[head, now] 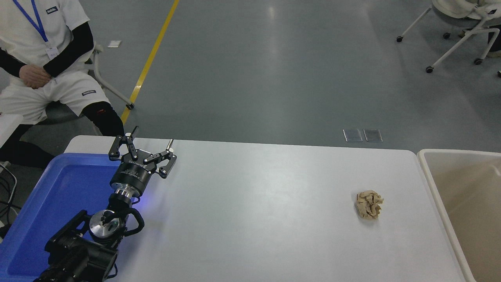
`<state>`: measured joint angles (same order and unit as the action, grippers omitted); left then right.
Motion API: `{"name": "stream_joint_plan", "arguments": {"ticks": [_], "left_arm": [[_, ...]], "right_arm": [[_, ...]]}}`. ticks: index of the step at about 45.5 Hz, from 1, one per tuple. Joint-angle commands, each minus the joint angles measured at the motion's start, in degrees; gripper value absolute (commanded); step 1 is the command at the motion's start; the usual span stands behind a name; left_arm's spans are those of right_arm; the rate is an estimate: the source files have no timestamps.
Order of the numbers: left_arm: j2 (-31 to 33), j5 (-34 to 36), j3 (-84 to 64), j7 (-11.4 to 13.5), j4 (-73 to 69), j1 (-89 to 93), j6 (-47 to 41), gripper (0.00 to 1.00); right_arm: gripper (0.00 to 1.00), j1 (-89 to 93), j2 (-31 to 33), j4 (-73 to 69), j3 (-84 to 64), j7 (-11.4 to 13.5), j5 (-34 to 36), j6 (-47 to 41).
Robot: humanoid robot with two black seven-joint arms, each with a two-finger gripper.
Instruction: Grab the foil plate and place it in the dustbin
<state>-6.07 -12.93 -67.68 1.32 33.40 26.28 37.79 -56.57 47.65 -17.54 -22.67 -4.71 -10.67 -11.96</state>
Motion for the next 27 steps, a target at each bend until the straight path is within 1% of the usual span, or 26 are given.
{"name": "stream_joint_plan", "arguments": {"ticks": [1, 7, 12, 21, 27], "left_arm": [[0.0, 0.01, 0.0, 0.0, 0.0, 0.0, 0.0, 0.99], [0.0, 0.01, 0.0, 0.0, 0.0, 0.0, 0.0, 0.99], [0.0, 0.01, 0.0, 0.0, 0.0, 0.0, 0.0, 0.99], [0.0, 0.01, 0.0, 0.0, 0.0, 0.0, 0.0, 0.99], [0.0, 0.01, 0.0, 0.0, 0.0, 0.0, 0.0, 0.99]], "right_arm": [[1.0, -18.74, 6.84, -16.02, -5.97, 0.05, -8.57, -0.26], [1.0, -28.67, 6.49, -19.81, -13.18, -0.04, -10.07, -1.13], [1.0, -35.88, 5.44, -21.83, -17.75, -0.04, -10.16, -5.44], [1.0, -46.26, -1.94, -22.45, -26.1, -0.04, -10.16, -9.66], [1.0, -51.97, -8.0, -25.43, -32.69, -0.04, -10.07, -11.86]]}}
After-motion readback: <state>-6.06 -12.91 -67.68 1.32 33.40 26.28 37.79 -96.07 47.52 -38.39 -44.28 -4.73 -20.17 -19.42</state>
